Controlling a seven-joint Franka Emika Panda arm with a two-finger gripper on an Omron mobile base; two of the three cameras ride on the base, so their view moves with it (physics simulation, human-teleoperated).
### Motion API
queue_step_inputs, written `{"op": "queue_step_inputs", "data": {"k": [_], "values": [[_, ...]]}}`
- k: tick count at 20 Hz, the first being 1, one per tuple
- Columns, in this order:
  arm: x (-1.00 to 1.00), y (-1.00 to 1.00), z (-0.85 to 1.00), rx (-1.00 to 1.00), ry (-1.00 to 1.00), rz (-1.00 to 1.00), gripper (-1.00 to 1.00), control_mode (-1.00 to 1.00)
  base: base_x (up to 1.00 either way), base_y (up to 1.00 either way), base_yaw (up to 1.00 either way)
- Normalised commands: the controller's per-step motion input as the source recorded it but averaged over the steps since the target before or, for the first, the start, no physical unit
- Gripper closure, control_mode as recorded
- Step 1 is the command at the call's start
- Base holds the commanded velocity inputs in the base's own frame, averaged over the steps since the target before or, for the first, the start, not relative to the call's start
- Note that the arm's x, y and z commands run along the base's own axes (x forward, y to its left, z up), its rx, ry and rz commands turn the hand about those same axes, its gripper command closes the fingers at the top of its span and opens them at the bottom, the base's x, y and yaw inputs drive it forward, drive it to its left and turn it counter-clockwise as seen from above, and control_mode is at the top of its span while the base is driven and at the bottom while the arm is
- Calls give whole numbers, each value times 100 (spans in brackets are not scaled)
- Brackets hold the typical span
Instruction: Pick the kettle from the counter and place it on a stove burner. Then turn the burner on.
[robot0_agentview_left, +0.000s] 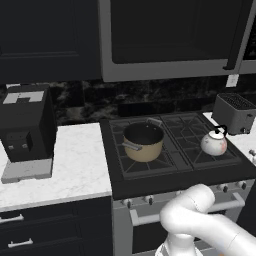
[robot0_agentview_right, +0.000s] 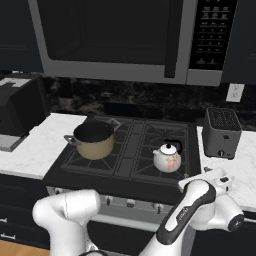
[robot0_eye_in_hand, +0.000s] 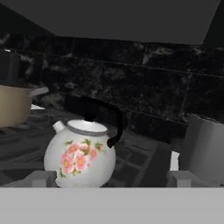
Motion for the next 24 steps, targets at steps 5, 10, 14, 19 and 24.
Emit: {"op": "queue_step_inputs", "data": {"k": [5,10,14,19,24], "values": [[-58,22,-66,9,7,-29,-100,-100,0,0,0],[-58,0,-40,13,1,-18,-100,-100,0,0,0],[-49,-4,-38,15,0,-3,-100,-100,0,0,0],[-41,-9,-50,9,0,3,-100,-100,0,0,0],[-10,0,-60,1,-2,7,-100,-100,0,0,0]]}}
